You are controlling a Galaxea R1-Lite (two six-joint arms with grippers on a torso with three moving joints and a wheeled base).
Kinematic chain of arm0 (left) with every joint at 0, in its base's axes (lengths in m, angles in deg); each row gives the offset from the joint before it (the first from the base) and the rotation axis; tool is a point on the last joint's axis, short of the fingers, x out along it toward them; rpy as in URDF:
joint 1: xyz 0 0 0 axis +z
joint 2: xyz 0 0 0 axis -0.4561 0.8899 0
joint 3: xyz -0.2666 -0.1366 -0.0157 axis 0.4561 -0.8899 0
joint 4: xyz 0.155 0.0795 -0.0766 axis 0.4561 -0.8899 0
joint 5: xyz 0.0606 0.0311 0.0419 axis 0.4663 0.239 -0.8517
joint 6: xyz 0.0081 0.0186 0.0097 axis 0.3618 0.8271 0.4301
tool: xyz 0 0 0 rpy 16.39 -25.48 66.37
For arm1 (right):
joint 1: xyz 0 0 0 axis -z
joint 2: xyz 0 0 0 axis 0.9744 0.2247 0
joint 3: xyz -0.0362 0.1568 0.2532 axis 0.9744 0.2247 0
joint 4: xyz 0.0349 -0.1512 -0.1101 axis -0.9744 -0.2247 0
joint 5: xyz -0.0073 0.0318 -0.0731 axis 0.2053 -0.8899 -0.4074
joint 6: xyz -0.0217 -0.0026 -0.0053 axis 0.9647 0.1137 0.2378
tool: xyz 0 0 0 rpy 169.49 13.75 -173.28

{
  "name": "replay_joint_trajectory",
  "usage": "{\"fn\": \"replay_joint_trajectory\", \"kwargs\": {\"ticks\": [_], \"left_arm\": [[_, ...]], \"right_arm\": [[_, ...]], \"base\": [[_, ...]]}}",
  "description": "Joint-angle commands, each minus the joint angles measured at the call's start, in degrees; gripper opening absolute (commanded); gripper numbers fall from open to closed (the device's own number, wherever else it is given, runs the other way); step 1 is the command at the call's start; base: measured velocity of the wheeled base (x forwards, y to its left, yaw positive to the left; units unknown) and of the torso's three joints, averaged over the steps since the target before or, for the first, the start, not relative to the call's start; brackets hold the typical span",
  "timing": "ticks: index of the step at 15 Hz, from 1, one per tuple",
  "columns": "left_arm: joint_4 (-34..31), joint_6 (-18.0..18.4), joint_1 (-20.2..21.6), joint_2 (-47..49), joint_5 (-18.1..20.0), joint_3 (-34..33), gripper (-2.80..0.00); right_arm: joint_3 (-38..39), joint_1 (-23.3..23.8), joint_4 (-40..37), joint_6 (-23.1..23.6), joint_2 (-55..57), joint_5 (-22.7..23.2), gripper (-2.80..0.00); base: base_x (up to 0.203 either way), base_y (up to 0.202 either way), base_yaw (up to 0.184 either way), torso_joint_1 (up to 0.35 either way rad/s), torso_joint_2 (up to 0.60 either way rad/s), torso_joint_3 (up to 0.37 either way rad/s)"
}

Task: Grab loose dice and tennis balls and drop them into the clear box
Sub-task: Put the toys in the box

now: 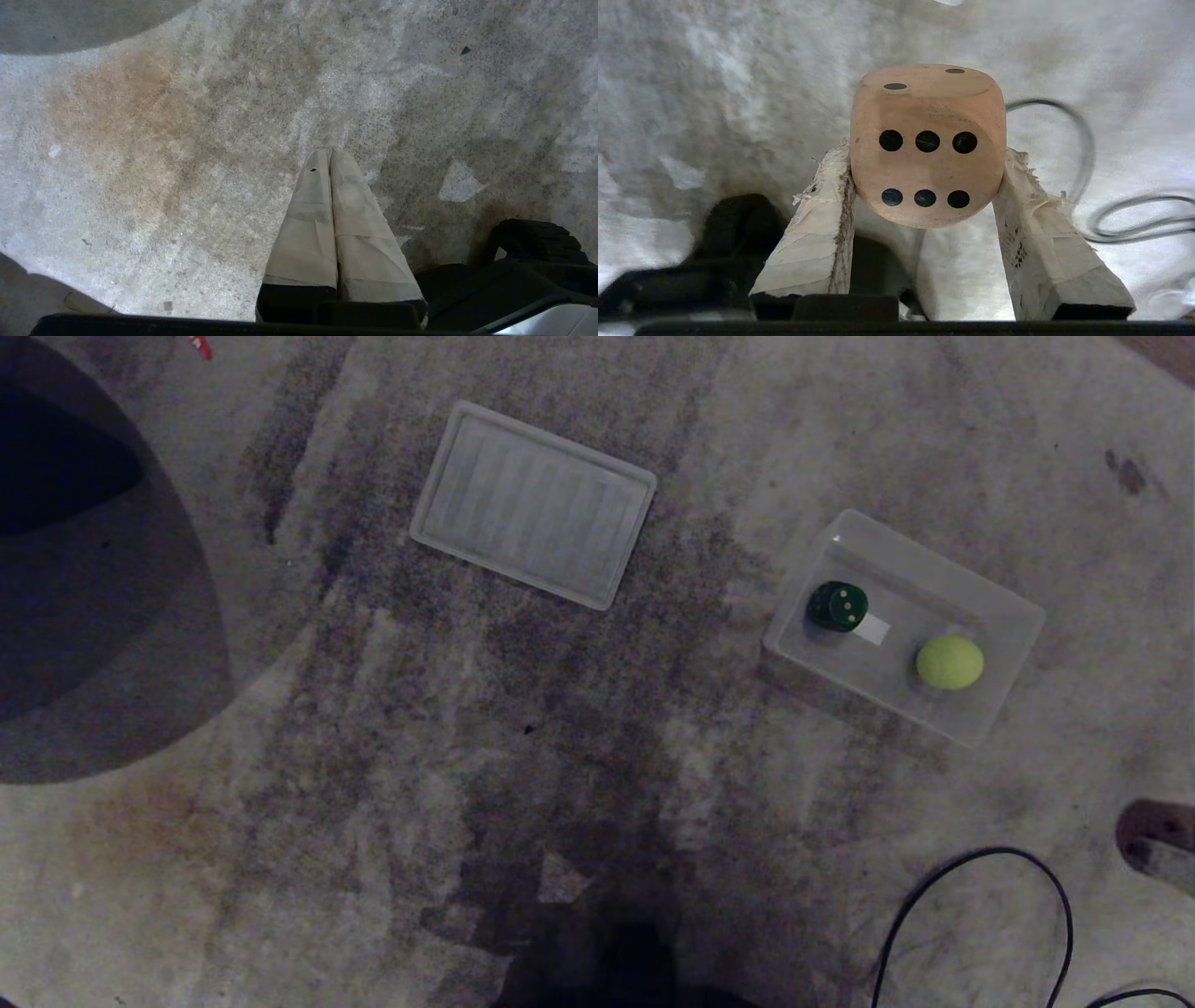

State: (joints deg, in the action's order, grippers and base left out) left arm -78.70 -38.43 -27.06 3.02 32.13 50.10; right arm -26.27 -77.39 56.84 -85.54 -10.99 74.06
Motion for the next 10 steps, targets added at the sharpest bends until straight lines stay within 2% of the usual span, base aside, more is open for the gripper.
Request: {"fn": "replay_joint_trajectory", "kwargs": {"ticks": [1,4,6,10], "left_arm": [[0.0,-0.04,0.01,0.06,-0.03,-0.09,-2.8],[0.0,-0.04,0.01,0.06,-0.03,-0.09,-2.8],[0.0,-0.04,0.01,0.06,-0.03,-0.09,-2.8],[0.0,-0.04,0.01,0.06,-0.03,-0.09,-2.8]], "right_arm": [[-1.52,-0.07,10.63,-1.18,21.64,0.18,-2.8],[-2.87,0.23,25.53,-3.21,36.55,0.22,-2.8],[-4.86,1.57,32.1,-4.29,42.81,0.24,-2.8],[-9.45,3.89,35.04,-4.86,45.34,0.3,-2.8]], "base": [[0.0,0.0,0.0,0.0,0.0,0.0],[0.0,0.0,0.0,0.0,0.0,0.0],[0.0,0.0,0.0,0.0,0.0,0.0],[0.0,0.0,0.0,0.0,0.0,0.0]]}}
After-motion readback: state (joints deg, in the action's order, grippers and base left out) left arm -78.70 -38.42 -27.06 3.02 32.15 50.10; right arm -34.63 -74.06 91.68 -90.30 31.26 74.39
